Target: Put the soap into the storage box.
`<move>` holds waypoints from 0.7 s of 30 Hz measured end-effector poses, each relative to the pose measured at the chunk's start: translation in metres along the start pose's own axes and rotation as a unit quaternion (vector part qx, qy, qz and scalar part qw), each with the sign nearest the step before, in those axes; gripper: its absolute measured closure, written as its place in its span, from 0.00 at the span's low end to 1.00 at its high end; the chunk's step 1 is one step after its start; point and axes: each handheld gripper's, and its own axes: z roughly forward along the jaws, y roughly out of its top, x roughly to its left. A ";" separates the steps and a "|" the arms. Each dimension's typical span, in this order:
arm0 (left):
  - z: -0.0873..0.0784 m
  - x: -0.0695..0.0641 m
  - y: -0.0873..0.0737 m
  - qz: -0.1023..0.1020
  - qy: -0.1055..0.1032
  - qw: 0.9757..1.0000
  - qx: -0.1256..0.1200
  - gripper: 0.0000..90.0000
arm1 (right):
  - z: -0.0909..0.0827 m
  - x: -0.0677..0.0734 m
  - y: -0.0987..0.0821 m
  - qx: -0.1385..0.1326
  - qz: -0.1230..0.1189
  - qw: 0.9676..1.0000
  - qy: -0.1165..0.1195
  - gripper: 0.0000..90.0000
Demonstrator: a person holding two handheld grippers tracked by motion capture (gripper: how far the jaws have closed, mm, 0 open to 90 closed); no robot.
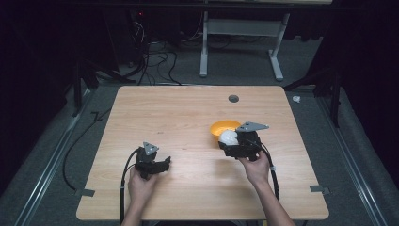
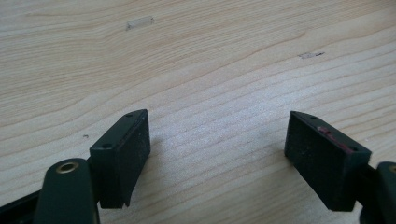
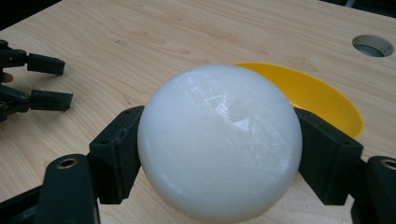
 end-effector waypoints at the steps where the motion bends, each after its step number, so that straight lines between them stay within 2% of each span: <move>1: 0.000 0.000 0.000 0.000 0.000 1.000 0.000 0.25 | 0.000 -0.001 0.001 0.000 -0.002 1.000 0.000 0.27; 21: 0.000 0.000 0.000 0.000 0.000 1.000 -0.001 0.25 | 0.006 -0.015 0.016 0.004 0.016 1.000 0.000 0.27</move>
